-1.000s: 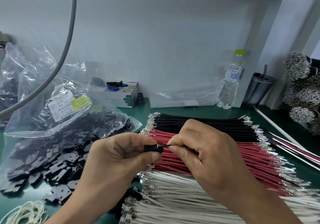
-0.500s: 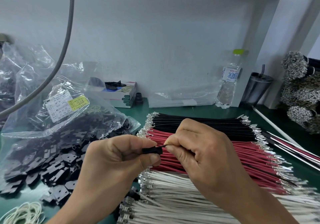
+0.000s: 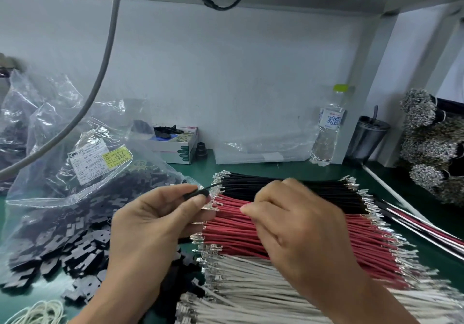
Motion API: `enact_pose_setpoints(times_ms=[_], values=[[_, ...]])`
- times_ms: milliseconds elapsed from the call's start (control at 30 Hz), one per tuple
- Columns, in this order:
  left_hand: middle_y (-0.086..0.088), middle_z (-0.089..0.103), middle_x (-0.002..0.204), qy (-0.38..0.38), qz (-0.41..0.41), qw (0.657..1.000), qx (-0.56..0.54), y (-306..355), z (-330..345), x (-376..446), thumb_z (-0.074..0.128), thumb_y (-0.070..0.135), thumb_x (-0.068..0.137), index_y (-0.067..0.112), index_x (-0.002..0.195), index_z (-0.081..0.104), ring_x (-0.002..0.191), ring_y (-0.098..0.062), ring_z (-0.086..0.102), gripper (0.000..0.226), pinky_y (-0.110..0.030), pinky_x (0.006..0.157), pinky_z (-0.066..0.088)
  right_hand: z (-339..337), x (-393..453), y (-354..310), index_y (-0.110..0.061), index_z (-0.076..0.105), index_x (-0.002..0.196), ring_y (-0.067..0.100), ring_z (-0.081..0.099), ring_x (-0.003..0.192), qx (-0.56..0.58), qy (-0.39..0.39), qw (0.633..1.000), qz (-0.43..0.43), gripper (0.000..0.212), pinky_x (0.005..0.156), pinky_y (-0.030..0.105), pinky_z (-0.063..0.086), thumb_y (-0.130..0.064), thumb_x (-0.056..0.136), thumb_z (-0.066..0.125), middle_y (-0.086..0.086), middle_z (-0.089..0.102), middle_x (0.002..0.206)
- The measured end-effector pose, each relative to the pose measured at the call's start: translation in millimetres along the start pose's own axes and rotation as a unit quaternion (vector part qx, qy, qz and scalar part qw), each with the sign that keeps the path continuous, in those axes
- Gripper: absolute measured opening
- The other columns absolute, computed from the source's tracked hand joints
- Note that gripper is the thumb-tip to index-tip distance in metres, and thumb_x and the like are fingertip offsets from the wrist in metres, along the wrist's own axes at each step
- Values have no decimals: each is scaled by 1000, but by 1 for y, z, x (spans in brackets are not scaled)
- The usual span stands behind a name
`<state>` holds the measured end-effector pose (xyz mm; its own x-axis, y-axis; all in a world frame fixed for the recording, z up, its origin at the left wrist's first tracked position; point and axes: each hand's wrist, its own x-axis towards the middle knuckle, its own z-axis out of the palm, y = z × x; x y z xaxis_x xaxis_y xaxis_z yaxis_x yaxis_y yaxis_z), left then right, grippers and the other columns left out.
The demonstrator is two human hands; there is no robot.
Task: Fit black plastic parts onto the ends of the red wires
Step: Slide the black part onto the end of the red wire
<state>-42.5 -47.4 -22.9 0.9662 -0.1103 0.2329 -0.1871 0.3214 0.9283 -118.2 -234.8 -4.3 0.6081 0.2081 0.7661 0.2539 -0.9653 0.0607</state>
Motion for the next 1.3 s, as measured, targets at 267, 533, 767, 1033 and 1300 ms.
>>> enact_pose_setpoints(times_ms=[267,533,767,1033,1300], values=[[-19,79,90,7,-38,999,-28,-2,-6,5,85,26,56,12,93,82,74,-33,79,39,-25,53,59,28,29,19,-38,75,93,-4,57,87,88,-187,961,184,7,74,22,43,-40,87,74,-22,63,87],[-22,78,97,-1,-61,997,-55,-2,-14,9,85,26,63,13,97,82,82,-36,79,37,-26,57,60,7,18,23,-33,75,89,-3,62,86,141,-156,965,156,12,75,16,47,-21,88,76,-24,66,86],[-25,77,98,-106,-103,987,-58,4,-10,2,101,43,48,9,100,81,81,-35,79,65,-27,58,61,-1,-2,1,-29,77,94,9,62,81,240,-29,961,135,10,67,11,43,-26,90,68,-16,58,86],[-27,76,98,-139,-127,981,-49,6,-7,-2,101,46,47,6,100,81,77,-34,78,68,-28,57,61,-5,-2,-3,-30,77,98,11,63,82,249,-8,959,137,15,66,19,48,-32,92,64,-16,59,88],[-27,76,90,-152,-138,977,-58,9,-7,-2,101,46,47,4,98,81,68,-31,76,69,-28,57,61,-7,-1,-4,-29,78,98,10,59,77,219,0,968,126,16,64,14,41,-33,93,63,-16,56,85]])
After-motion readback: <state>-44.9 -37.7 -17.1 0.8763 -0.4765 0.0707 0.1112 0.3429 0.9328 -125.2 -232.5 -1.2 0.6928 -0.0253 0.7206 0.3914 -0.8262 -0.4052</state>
